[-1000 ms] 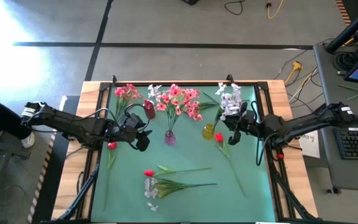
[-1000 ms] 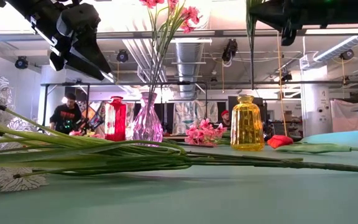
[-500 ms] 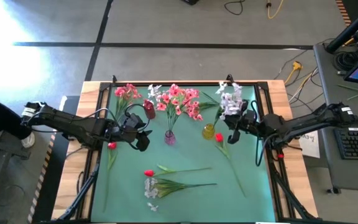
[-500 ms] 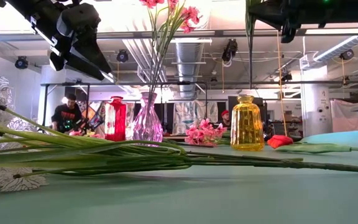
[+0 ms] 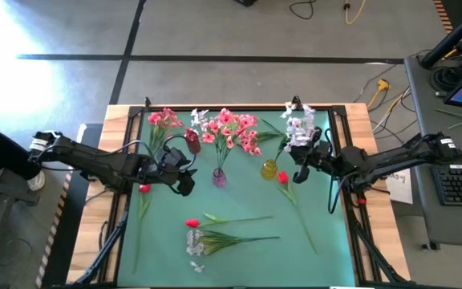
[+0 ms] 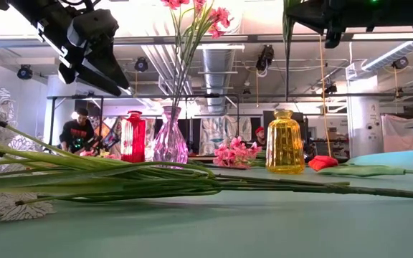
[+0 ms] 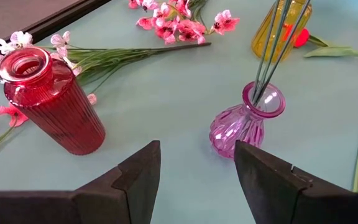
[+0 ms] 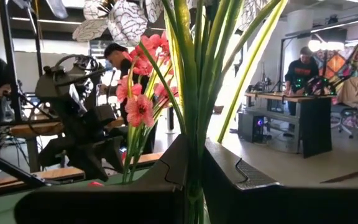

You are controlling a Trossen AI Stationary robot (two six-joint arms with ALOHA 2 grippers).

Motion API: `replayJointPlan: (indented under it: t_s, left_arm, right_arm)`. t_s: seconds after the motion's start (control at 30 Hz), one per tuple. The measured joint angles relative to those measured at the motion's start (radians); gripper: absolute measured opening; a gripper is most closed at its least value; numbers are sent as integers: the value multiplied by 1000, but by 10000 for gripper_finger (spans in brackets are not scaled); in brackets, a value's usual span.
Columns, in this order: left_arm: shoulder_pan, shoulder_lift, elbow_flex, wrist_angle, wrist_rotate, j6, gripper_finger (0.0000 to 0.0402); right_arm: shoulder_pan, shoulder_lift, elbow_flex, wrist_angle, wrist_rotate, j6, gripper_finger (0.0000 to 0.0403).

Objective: Sort flowers into vase by color
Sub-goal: Put the middle right white flower into the yellow vase

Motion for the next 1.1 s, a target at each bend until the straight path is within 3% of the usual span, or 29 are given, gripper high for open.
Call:
replayJointPlan:
  t_s: [0.2, 0.33, 0.6, 0.7, 0.9, 1.1]
  left_arm:
    - [0, 0, 0, 0, 10, -16, 192]
    - [1, -1, 0, 0, 79, -45, 192]
    - [-1, -2, 0, -82, 418, -213, 192]
    - [-4, -2, 0, -159, 489, -296, 192]
    - [-50, -3, 0, -265, 574, -470, 192]
    - [-140, -3, 0, -264, 584, -577, 192]
  right_arm:
    - [-1, 61, 0, 27, 74, -23, 22]
    - [-1, 100, 1, 35, 76, -28, 22]
    - [-1, 132, 2, 33, 76, -26, 22]
    - [-2, 133, 2, 31, 76, -26, 23]
    - [-2, 134, 2, 30, 76, -23, 24]
    - [-2, 137, 2, 30, 76, -22, 24]
